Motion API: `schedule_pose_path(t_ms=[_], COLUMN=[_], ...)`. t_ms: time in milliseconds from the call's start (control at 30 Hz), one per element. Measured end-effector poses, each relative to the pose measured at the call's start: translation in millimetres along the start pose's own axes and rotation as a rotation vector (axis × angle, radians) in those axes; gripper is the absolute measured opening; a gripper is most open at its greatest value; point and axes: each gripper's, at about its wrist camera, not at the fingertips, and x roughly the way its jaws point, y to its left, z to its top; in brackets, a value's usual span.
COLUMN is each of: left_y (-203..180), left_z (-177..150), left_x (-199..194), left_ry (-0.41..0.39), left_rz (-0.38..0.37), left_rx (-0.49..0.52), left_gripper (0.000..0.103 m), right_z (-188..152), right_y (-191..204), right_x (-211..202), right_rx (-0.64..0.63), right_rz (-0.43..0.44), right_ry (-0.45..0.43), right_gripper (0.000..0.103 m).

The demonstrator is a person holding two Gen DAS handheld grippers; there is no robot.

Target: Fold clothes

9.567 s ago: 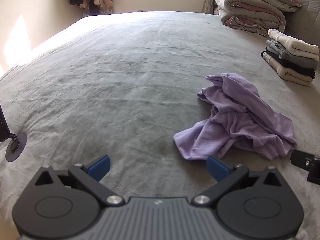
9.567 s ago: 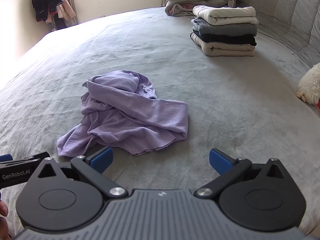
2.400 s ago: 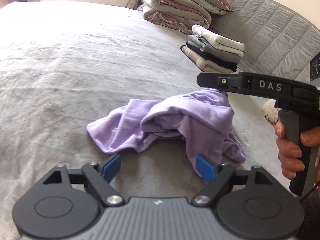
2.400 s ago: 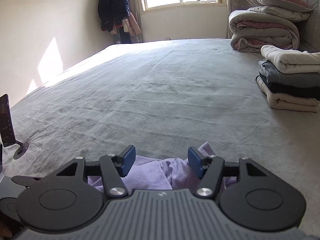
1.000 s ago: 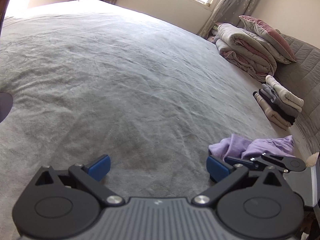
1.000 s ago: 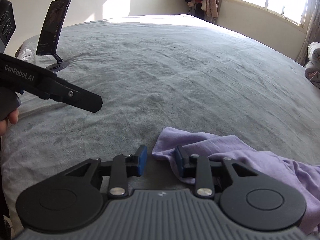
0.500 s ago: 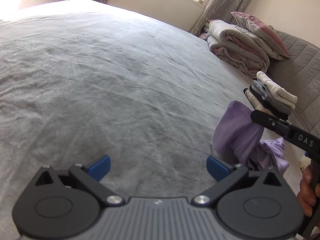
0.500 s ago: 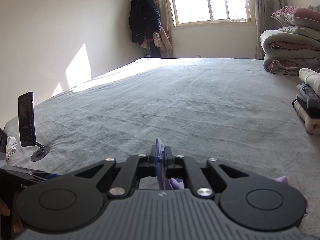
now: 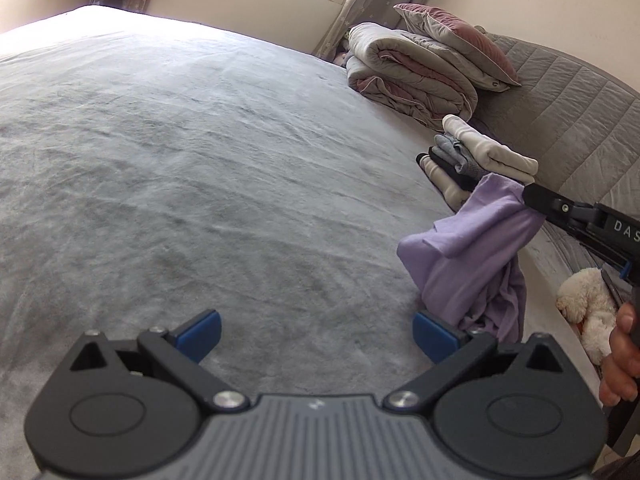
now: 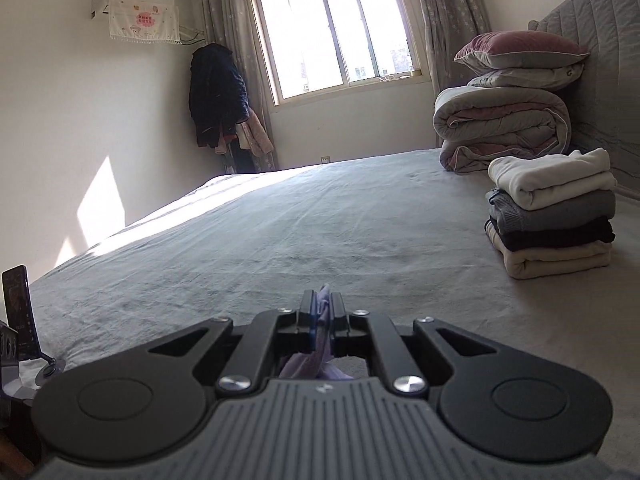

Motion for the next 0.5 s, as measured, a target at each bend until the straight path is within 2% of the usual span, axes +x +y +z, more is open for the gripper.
schedule_pose_path(t_ms=[100, 233, 300, 400, 433, 467, 500], left_y=[-17, -39, -44, -45, -44, -41, -38], left_z=[-1, -5, -5, -3, -2, -1, 1], left_x=[7, 16, 19, 25, 27, 28, 29], left_ry=[-0.01, -0.025, -0.031, -0.026, -0.021, -0.017, -0.015], left_rz=[-0.07, -0.119, -0.122, -0.113, -0.105, -0.093, -0.082], left_rx=[0.033, 0.092, 0.103, 0.089, 0.08, 0.066, 0.049], left_gripper=[0.101, 0.098, 0.094, 0.079, 0.069, 0.06, 0.058], right_z=[-2, -5, -6, -8, -9, -9, -11], right_y=[-3, -6, -8, -11, -11, -12, -10], right_x=[-1, -2, -2, -3, -3, -3, -3], right_rx=[0.009, 0.021, 0.027, 0.036, 0.039, 0.041, 0.033], right_rz=[0.017, 0.04, 0.052, 0.069, 0.074, 0.08, 0.085], right_ry=[0.018, 0.043, 0.055, 0.073, 0.08, 0.086, 0.095], right_gripper=[0.007, 0.009, 0.018, 0.019, 0.021, 0.029, 0.036])
